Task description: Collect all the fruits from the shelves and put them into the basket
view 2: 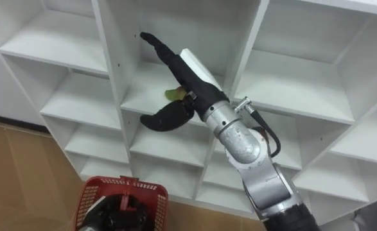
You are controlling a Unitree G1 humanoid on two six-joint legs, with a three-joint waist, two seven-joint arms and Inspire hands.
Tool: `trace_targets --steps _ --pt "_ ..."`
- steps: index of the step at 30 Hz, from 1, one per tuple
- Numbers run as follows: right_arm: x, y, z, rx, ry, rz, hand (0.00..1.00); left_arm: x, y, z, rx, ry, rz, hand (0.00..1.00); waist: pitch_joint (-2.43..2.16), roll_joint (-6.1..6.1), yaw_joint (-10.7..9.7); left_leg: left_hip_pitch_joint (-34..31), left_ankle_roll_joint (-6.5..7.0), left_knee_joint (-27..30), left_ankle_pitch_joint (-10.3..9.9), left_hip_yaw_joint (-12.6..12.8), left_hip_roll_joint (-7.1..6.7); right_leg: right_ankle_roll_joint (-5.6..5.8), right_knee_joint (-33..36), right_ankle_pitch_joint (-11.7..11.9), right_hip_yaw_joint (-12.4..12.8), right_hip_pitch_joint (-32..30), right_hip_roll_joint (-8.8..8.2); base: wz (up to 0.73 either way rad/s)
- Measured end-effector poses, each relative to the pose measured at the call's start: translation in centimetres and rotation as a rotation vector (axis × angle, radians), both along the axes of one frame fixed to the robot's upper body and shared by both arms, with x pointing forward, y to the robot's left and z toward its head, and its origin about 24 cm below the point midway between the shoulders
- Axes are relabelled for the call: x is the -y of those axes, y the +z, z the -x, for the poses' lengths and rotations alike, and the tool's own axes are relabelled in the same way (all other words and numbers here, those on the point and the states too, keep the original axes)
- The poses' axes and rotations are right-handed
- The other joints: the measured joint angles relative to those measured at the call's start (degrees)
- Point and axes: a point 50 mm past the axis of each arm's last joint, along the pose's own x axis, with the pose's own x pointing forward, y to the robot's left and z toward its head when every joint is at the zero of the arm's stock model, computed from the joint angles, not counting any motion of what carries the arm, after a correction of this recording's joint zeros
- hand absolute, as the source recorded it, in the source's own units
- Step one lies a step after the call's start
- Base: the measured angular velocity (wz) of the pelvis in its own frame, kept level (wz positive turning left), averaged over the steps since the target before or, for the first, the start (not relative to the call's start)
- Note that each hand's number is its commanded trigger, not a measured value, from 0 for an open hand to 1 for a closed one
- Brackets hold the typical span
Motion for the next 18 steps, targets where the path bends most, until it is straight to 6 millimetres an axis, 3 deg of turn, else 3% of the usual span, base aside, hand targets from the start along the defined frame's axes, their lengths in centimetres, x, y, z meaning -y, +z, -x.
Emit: trace_targets --steps 5,10,18 --pt "0.2 -0.1 -1.0 -0.003 -0.045 0.011 0.0 0.1 -0.1 0.1 -0.01 -0.008 -0.005 1.0 0.25 -1.37 0.99 -1.17 -0.02 0.91 -0.04 -1.27 -0.05 0.0 -0.02 0.0 -1.4 -0.06 -0.03 0.14" --pt "0.1 -1.1 -1.4 -0.036 -0.07 0.035 0.0 -0.1 -0.3 0.4 -0.041 -0.001 -0.013 1.0 0.35 -1.5 1.65 -1.81 -0.02 1.0 -0.04 -1.77 -0.05 0.0 -0.03 0.0 -2.07 -0.06 -0.09 0.07" --pt "1.2 -2.7 -2.7 -0.107 -0.16 0.052 0.0 -0.5 -0.2 0.2 -0.039 -0.002 -0.026 1.0 0.63 -2.11 0.82 -2.92 -0.03 2.08 -0.01 -3.17 -0.56 0.0 -0.1 0.0 -3.89 0.07 -0.21 0.12"
